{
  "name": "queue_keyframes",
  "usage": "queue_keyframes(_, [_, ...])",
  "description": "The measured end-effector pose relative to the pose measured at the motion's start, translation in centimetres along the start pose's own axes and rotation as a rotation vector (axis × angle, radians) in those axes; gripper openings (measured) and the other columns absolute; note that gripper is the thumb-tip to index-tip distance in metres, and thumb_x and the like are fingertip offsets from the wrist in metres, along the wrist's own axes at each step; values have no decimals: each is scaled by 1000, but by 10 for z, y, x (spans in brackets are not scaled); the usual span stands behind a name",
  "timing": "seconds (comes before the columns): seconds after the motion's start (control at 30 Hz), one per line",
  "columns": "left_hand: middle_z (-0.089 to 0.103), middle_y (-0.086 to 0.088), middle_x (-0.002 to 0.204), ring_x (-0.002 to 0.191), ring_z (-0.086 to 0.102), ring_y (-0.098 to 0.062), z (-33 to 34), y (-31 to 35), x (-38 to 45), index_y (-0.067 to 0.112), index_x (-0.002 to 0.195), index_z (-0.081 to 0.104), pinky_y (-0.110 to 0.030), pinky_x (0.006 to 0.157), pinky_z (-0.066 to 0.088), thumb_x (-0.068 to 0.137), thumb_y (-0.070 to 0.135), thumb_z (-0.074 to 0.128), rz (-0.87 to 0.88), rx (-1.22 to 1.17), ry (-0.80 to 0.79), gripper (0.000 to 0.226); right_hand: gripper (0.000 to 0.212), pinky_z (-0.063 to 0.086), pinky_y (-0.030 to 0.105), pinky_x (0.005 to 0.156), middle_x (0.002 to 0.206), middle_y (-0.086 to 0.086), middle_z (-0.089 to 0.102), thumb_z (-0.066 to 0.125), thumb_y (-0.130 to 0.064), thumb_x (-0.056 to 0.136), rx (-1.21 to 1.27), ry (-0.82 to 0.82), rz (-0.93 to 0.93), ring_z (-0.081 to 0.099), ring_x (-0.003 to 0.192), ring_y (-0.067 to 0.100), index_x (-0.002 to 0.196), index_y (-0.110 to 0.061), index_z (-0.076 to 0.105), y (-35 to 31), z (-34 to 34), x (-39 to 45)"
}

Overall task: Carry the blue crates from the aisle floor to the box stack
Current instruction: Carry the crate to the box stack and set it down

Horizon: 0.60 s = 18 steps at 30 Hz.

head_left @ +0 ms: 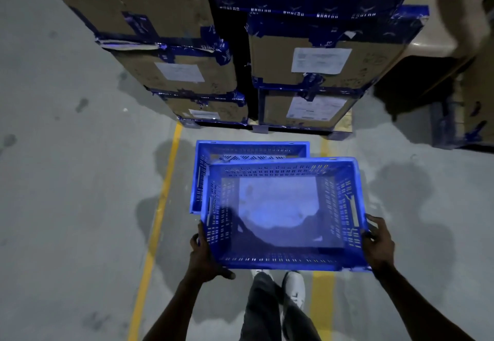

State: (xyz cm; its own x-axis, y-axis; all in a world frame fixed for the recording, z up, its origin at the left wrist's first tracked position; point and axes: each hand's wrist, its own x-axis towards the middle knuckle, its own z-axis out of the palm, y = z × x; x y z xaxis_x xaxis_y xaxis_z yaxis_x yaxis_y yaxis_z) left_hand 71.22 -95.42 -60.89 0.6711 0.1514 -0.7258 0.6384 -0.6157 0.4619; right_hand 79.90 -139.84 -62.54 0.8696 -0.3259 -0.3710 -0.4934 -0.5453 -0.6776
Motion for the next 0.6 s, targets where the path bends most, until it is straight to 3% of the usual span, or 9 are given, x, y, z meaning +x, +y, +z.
queue_keyframes(0.1, [22, -21, 153, 138, 31, -49, 9, 5, 0, 23, 150, -37, -60, 104, 42, 20, 52, 100, -79, 2, 5, 191, 39, 47, 10, 69, 108, 5, 71, 56, -22, 92, 30, -24, -61, 70, 89, 18, 118, -50, 49, 2, -1, 3])
queue_keyframes(0.17, [25, -21, 148, 133, 36, -51, 12, 7, 2, 23, 151, -38, -62, 103, 42, 27, 41, 103, -83, 5, 26, 189, 47, 55, 20, 78, 114, 3, 71, 68, -17, 93, 52, -70, -90, 71, 100, 24, 129, -40, 50, 2, 0, 5])
queue_keyframes(0.23, [23, -21, 147, 133, 33, -49, 15, 5, 4, 23, 151, -38, -62, 105, 38, 20, 52, 100, -101, -16, 27, 193, 69, 56, 33, 85, 123, -4, 67, 78, -18, 84, 55, -139, -101, 69, 104, 20, 142, -35, 45, -1, -2, 7])
queue_keyframes(0.37, [22, -19, 144, 132, 32, -46, 23, 3, 13, 26, 151, -38, -58, 107, 36, 10, 74, 86, -129, -64, 79, 194, 122, 50, 33, 94, 135, -12, 59, 98, -30, 55, 30, -295, -98, 60, 117, 11, 154, -38, 28, -10, -3, 16])
queue_keyframes(0.43, [24, -21, 142, 129, 34, -46, 24, 0, 20, 26, 149, -38, -57, 106, 36, 9, 78, 84, -117, -45, 116, 193, 135, 50, 36, 98, 142, -10, 55, 103, -34, 42, 5, -357, -186, 56, 126, 11, 154, -34, 29, -13, 0, 23])
queue_keyframes(0.5, [23, -23, 143, 131, 32, -48, 18, 2, 30, 25, 151, -38, -60, 109, 33, 12, 70, 93, -116, -45, 122, 195, 142, 49, 46, 103, 148, -6, 49, 102, -47, 32, -79, -376, -297, 51, 134, 18, 153, -26, 32, -15, 4, 35])
queue_keyframes(0.6, [24, -23, 144, 133, 31, -48, 2, 7, 47, 25, 153, -35, -62, 110, 32, 21, 56, 102, -135, -36, 140, 193, 159, 39, 59, 109, 156, 3, 35, 95, -66, 19, -170, -389, -317, 38, 142, 30, 156, -26, 25, -15, 15, 47])
